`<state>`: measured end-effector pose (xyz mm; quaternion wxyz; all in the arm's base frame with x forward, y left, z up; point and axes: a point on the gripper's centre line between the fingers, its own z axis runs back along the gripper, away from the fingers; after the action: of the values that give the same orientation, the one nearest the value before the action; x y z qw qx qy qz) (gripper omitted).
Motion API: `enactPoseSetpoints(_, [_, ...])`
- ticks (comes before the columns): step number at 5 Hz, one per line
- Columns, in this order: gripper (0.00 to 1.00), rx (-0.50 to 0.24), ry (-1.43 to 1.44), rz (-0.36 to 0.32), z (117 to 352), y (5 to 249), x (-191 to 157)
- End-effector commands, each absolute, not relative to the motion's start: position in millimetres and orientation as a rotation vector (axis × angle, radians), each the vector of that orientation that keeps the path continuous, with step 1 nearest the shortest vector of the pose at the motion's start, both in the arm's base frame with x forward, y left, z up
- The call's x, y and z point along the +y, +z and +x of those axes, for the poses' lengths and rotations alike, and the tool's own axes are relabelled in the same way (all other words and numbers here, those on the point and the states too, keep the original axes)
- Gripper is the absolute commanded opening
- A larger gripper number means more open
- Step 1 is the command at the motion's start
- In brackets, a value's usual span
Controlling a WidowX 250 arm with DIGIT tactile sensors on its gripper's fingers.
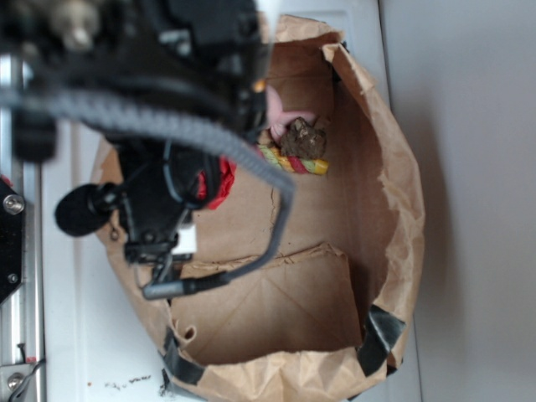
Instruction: Grab the red paper.
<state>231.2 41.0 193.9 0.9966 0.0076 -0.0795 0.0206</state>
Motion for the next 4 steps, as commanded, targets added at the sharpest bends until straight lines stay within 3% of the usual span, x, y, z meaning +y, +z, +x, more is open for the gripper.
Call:
enactPoseSetpoints(1, [1.00, -0.192, 0.025, 0.067, 227.2, 174.0, 56.3])
enactPoseSetpoints(4, [1.00, -0.187, 0.030, 0.085, 220.6, 172.1, 50.8])
